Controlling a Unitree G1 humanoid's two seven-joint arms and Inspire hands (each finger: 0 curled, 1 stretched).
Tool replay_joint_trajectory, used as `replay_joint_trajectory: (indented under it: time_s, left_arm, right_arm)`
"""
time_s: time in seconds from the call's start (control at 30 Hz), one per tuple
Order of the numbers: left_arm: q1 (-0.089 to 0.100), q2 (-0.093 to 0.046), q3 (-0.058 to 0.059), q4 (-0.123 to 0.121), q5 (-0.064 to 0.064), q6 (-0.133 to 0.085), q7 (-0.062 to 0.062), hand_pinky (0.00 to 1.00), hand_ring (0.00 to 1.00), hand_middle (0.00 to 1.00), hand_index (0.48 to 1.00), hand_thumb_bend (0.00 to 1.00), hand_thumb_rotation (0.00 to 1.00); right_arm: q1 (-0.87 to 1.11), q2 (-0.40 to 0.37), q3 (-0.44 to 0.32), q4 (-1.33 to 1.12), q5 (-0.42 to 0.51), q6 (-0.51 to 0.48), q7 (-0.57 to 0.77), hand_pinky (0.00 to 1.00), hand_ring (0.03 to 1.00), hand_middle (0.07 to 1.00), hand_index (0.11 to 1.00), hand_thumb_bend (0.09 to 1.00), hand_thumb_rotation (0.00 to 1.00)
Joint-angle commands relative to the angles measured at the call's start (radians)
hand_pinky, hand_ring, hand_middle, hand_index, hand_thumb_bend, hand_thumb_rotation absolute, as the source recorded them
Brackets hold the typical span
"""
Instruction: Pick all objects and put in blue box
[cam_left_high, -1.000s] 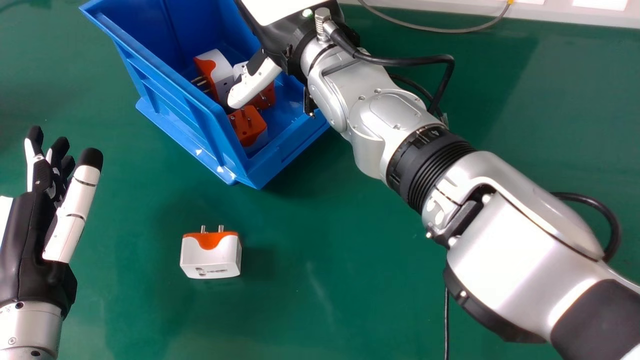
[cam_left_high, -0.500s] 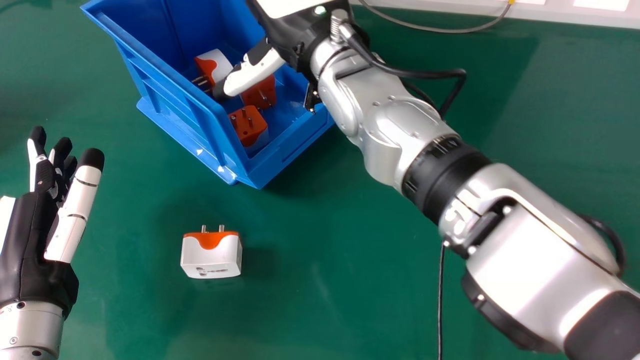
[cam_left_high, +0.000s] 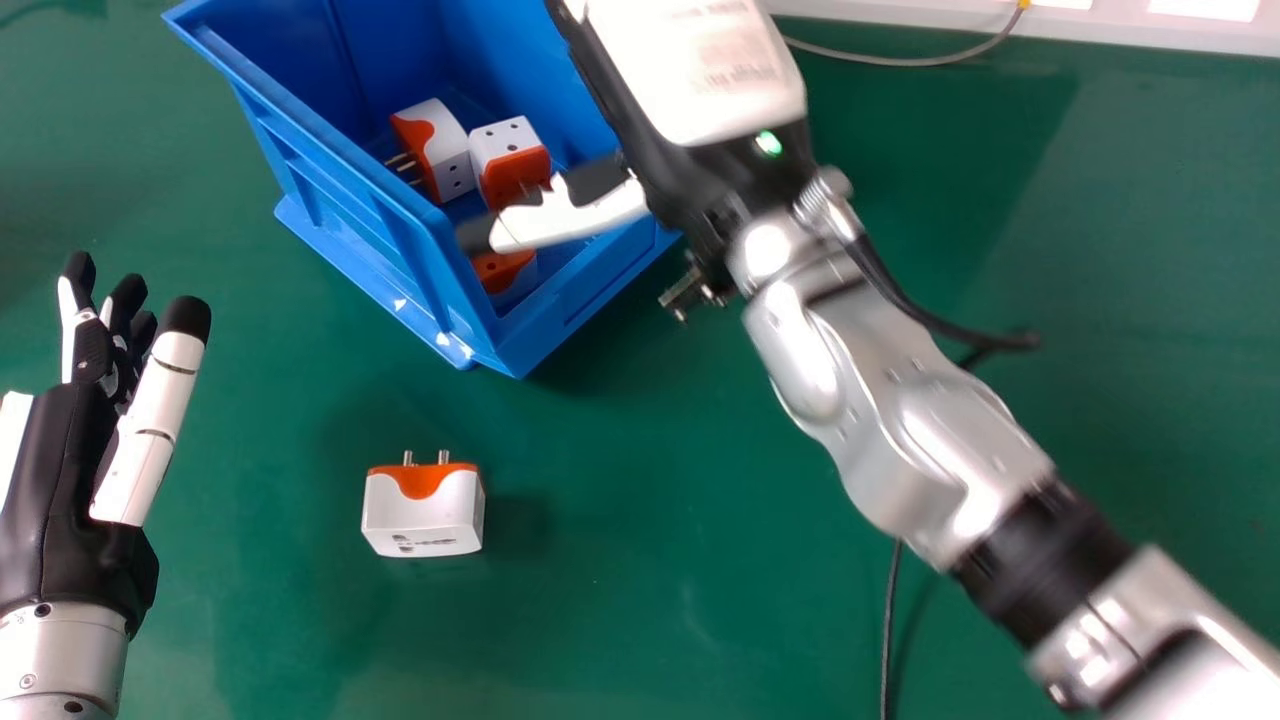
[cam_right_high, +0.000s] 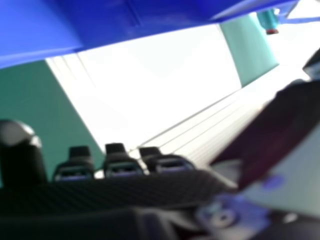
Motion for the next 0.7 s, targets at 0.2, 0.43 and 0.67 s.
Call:
replay_joint_trajectory:
  time_s: [0.2,0.43,0.67]
  left_arm:
    - [0.001,0.011,0.009,-0.015,-0.003,-0.018,0.004,1.00,1.00,1.00,1.000,0.63,0.76]
    - [-0.006,0.012,0.008,-0.010,0.002,-0.018,0.011,1.00,1.00,1.00,1.000,0.63,0.76]
    - [-0.012,0.008,0.007,-0.006,0.003,-0.016,0.021,1.00,1.00,1.00,1.000,0.63,0.77]
  right_arm:
    - [0.278,-0.102,-0.085,-0.326,-0.004,-0.089,0.003,1.00,1.000,1.000,1.000,0.808,0.28]
    - [0.434,-0.171,-0.124,-0.359,0.003,-0.282,-0.067,1.00,1.000,1.000,1.000,0.776,0.33]
    - [0.489,-0.335,-0.146,-0.312,0.016,-0.565,-0.055,0.98,1.000,1.000,1.000,0.745,0.32]
